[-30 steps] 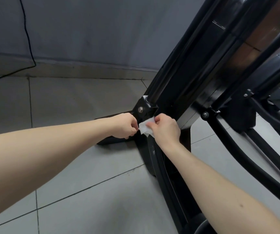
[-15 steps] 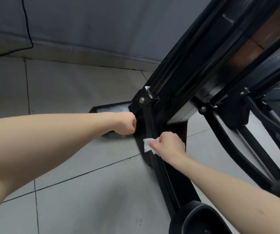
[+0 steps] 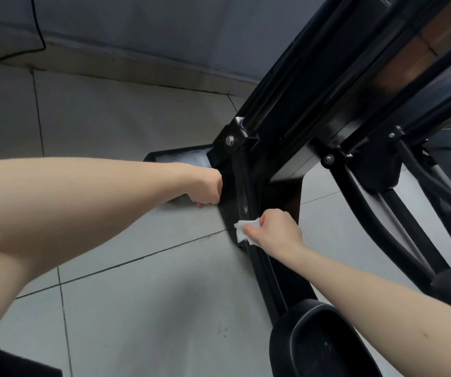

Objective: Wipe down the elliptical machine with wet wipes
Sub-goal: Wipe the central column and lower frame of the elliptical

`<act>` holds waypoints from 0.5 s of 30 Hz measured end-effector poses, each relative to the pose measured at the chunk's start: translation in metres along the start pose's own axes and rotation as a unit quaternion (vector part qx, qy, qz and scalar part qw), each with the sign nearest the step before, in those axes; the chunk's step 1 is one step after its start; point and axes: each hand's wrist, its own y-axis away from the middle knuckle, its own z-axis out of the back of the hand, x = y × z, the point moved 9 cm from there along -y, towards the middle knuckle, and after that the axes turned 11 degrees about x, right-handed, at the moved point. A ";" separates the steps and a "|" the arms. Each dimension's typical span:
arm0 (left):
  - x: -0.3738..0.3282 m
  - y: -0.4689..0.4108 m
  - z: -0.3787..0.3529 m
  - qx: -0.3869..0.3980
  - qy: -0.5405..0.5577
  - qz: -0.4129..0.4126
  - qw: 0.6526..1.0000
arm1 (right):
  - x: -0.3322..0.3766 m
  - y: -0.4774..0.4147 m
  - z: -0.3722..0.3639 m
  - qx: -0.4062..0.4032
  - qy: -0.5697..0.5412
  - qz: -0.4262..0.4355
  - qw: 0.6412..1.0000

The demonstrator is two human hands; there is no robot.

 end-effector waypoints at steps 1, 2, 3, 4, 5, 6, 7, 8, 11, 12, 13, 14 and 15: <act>0.000 0.001 0.001 -0.001 -0.002 0.000 1.000 | 0.004 -0.006 0.005 -0.007 0.007 -0.005 1.000; 0.000 0.001 0.003 -0.002 -0.002 0.000 1.000 | 0.011 -0.013 0.013 -0.018 0.008 -0.004 1.000; 0.000 0.001 0.005 -0.002 0.001 0.001 1.000 | 0.019 -0.021 0.022 -0.034 0.002 0.000 0.999; 0.000 0.001 0.006 -0.003 0.004 0.001 1.000 | 0.029 -0.026 0.031 -0.047 -0.008 0.006 0.999; 0.000 0.002 0.008 -0.006 0.002 0.005 1.000 | 0.037 -0.033 0.041 -0.061 -0.019 0.011 0.998; -0.001 0.003 0.009 -0.008 -0.004 0.007 1.000 | 0.043 -0.037 0.047 -0.071 -0.031 0.011 0.997; -0.002 0.002 0.010 -0.008 -0.008 0.008 1.000 | 0.044 -0.037 0.049 -0.080 -0.046 0.010 0.996; -0.003 0.001 0.009 -0.006 -0.009 0.009 1.000 | 0.041 -0.035 0.047 -0.083 -0.065 0.010 0.994; -0.009 -0.001 0.000 0.009 -0.016 0.006 1.000 | 0.015 -0.012 0.018 -0.057 -0.090 0.022 0.994; -0.010 -0.001 -0.002 0.013 -0.019 0.009 1.000 | 0.005 -0.001 0.008 -0.039 -0.080 0.024 0.996; -0.010 -0.002 -0.004 0.019 -0.021 0.011 1.000 | -0.002 0.005 0.000 -0.021 -0.067 0.025 0.997; -0.010 -0.001 -0.006 0.023 -0.018 0.015 0.999 | -0.004 0.006 -0.001 -0.012 -0.058 0.026 0.998; -0.009 0.000 -0.007 0.025 -0.018 0.020 0.999 | 0.000 -0.001 0.004 -0.016 -0.049 0.023 0.998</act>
